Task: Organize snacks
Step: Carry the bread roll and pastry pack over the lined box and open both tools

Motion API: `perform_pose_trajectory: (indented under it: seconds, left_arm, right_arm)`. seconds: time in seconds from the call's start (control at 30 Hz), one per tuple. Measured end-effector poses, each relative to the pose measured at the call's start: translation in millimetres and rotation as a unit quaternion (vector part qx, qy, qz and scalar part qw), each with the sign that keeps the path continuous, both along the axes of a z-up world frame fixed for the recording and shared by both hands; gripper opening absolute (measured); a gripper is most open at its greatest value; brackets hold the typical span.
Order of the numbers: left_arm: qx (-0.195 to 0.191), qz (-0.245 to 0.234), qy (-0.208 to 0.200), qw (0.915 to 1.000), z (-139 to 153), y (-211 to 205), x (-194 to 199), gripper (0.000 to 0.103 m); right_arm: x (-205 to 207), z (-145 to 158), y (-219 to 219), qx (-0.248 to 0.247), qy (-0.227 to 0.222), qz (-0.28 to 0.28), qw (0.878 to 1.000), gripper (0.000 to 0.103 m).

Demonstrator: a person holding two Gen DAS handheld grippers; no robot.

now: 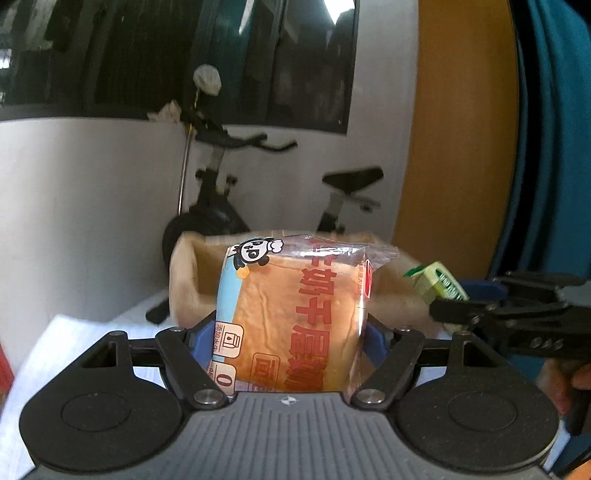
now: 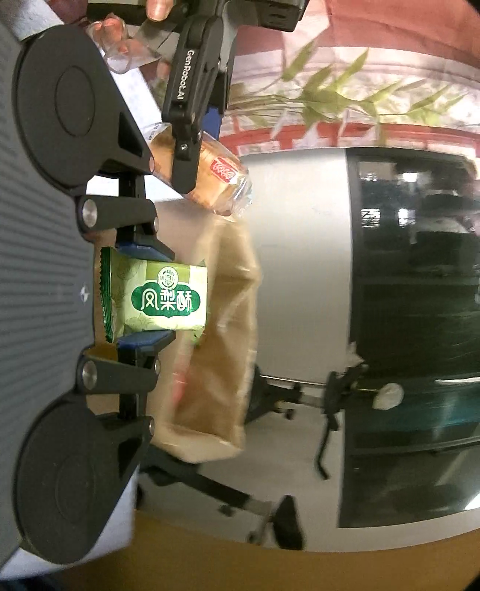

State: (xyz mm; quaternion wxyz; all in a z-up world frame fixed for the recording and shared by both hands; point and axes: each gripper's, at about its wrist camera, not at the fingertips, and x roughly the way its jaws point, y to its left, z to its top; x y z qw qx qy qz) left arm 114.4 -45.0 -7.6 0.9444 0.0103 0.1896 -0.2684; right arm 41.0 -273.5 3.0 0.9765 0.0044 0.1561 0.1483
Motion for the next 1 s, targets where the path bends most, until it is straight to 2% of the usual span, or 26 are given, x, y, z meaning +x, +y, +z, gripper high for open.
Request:
perform_pose_trajectory:
  seconds: [0.17, 0.3, 0.43, 0.53, 0.6, 0.67, 0.73, 0.87, 1.0]
  left_arm:
    - [0.01, 0.009, -0.034, 0.9993, 27.4, -35.4, 40.5, 0.079]
    - [0.013, 0.025, -0.015, 0.9995, 30.5, -57.1, 75.5, 0.079]
    - [0.03, 0.036, -0.005, 0.9989, 23.4, -66.8, 90.1, 0.079]
    - [0.059, 0.038, 0.009, 0.9975, 14.4, -73.7, 98.6, 0.08]
    - [0.086, 0.029, 0.025, 0.9955, 8.1, -77.6, 103.1, 0.081]
    - [0.1, 0.034, 0.02, 0.9942, 4.2, -74.8, 100.6, 0.081]
    - [0.093, 0.046, 0.008, 0.9945, 6.1, -64.8, 100.4, 0.085]
    - [0.049, 0.053, 0.008, 0.9974, 16.9, -38.3, 90.4, 0.085]
    - [0.038, 0.051, -0.007, 0.998, 25.4, -19.4, 72.7, 0.084]
  right_arm:
    - [52.7, 9.4, -10.3, -0.015, -0.021, -0.042, 0.999, 0.041]
    - [87.3, 2.2, -15.0, -0.01, 0.001, -0.07, 0.998, 0.041]
    - [105.9, -10.4, -14.5, -0.013, 0.031, -0.077, 0.996, 0.041]
    - [109.6, -19.7, -13.7, -0.012, 0.046, -0.078, 0.996, 0.041]
    - [107.1, -22.2, -12.0, -0.012, 0.05, -0.074, 0.996, 0.044]
    - [100.4, -23.0, -9.3, -0.019, 0.043, -0.073, 0.996, 0.05]
    - [92.9, -21.7, -9.4, -0.013, 0.037, -0.07, 0.997, 0.051]
    - [73.6, -12.7, -11.5, 0.017, 0.019, -0.064, 0.998, 0.051]
    - [48.5, -8.6, -12.0, 0.031, -0.006, -0.056, 0.998, 0.051]
